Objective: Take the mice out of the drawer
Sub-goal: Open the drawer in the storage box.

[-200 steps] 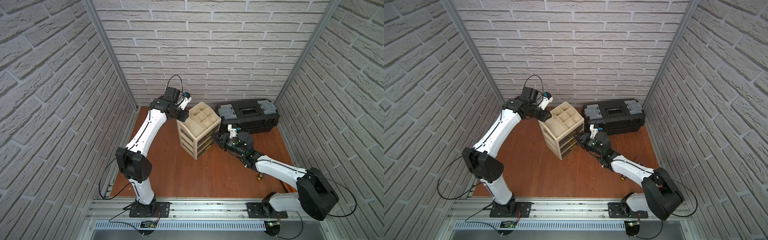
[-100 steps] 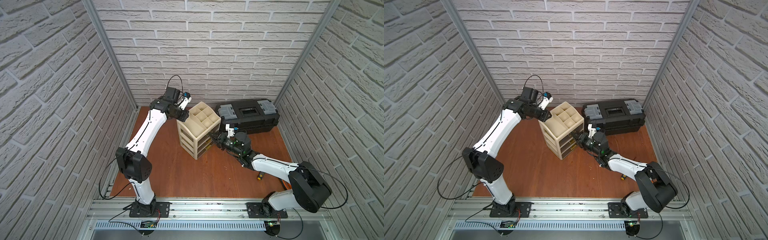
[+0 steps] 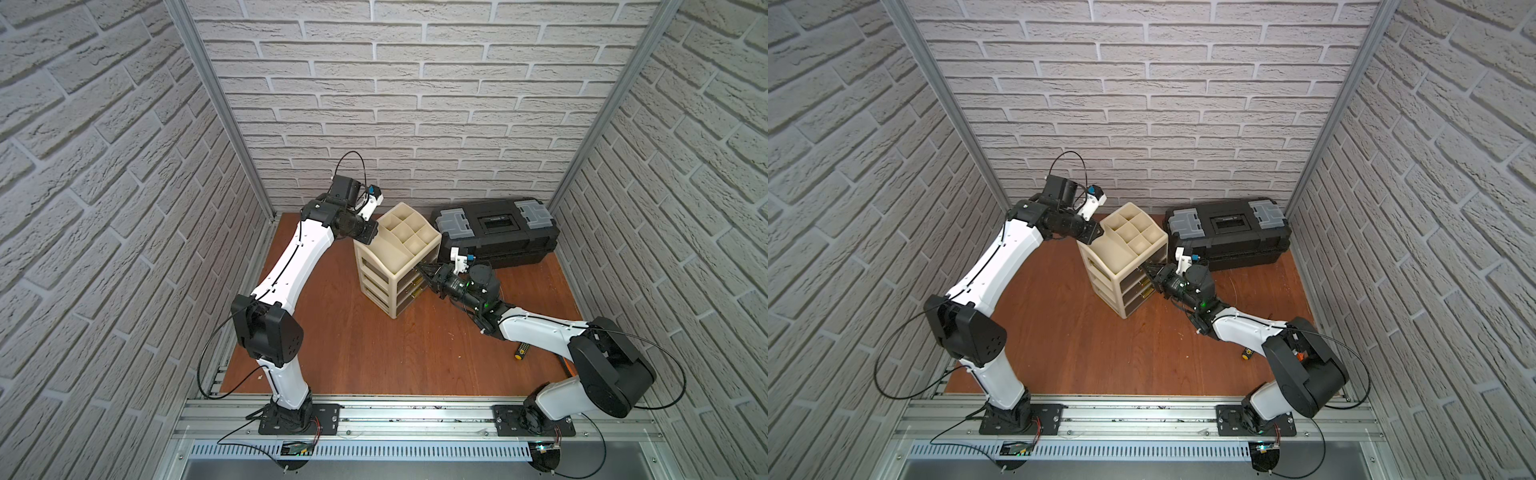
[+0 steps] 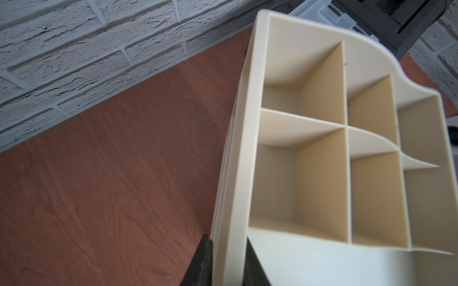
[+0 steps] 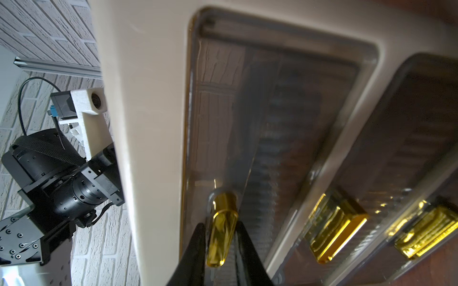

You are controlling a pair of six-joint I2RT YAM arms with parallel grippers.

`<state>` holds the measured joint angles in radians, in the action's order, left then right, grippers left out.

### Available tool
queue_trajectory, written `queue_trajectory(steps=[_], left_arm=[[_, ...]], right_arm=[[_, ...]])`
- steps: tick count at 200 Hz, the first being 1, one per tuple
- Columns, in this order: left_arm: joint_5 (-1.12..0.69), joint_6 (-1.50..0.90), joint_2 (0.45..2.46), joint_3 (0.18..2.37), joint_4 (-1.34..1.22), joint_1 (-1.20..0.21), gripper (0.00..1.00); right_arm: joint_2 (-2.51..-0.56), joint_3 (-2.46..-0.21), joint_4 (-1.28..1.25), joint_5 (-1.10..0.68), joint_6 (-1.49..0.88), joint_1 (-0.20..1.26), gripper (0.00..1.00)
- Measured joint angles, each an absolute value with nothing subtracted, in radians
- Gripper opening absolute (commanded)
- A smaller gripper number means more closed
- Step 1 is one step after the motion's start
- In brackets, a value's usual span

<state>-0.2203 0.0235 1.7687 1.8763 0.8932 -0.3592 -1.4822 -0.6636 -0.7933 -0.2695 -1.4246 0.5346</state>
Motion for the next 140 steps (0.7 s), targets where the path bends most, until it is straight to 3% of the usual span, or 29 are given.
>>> queue_trajectory(steps=[140], left_arm=[[-0.194,0.038,1.763,1.871,0.895,-0.363,0.18]], right_arm=[[-1.356,-0.548,-0.791,-0.223,-1.504,0.526,0.17]])
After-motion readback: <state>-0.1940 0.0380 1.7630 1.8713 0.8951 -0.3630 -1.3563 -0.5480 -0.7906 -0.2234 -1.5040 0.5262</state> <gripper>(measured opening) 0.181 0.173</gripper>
